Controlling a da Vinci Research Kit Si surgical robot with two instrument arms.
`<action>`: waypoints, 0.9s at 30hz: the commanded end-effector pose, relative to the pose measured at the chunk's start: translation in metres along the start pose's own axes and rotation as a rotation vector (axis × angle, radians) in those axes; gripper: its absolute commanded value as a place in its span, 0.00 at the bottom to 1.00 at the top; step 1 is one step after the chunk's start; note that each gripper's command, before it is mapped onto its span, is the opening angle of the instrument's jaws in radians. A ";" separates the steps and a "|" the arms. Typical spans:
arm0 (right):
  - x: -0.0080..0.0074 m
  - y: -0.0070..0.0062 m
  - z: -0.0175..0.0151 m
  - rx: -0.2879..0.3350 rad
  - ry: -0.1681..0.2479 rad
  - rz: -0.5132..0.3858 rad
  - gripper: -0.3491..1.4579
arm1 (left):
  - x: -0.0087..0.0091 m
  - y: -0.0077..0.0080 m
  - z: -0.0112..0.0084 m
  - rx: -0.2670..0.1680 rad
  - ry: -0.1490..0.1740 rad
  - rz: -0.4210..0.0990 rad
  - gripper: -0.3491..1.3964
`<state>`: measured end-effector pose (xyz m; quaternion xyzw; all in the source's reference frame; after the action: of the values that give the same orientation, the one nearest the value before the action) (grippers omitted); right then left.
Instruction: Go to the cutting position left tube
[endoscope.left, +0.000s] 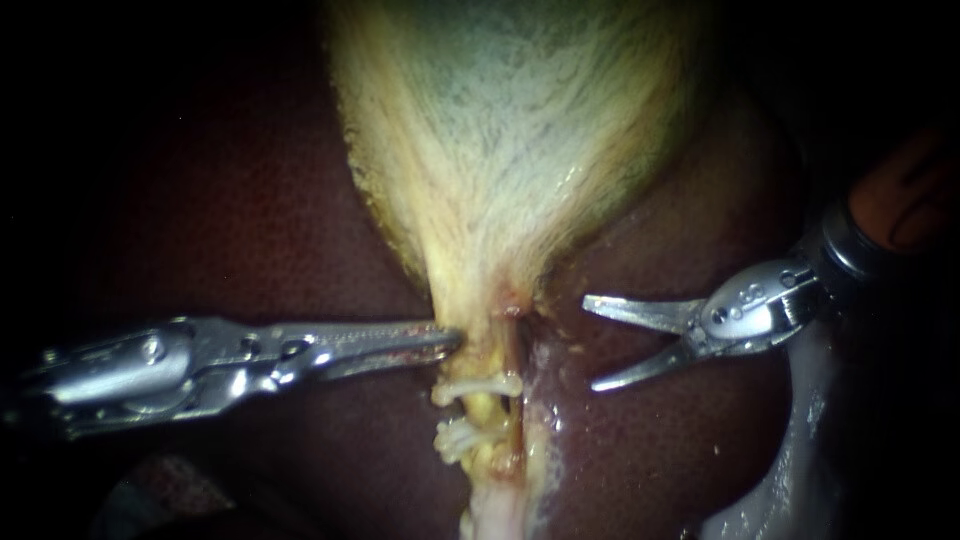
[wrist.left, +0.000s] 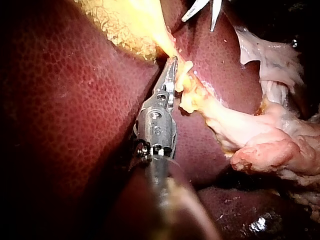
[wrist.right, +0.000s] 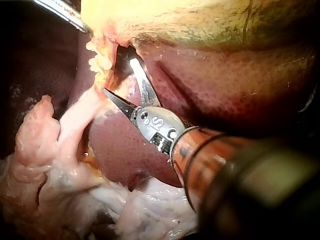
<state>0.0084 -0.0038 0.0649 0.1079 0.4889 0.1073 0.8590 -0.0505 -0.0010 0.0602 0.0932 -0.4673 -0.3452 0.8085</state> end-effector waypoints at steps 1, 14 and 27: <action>-0.0001 -0.0002 0.0000 0.010 0.004 0.005 0.99 | 0.0000 0.0000 -0.0001 0.000 0.000 0.000 0.00; -0.0012 -0.0074 0.0078 0.199 0.021 0.139 0.99 | -0.0015 0.0028 -0.0046 -0.021 0.004 -0.012 0.00; -0.0039 -0.0096 0.0130 0.281 -0.017 0.219 0.97 | -0.0017 0.0028 -0.0053 -0.026 0.001 -0.014 0.00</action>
<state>0.0186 -0.0152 0.0719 0.2800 0.4764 0.1312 0.8230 -0.0455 0.0013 0.0573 0.0865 -0.4615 -0.3569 0.8075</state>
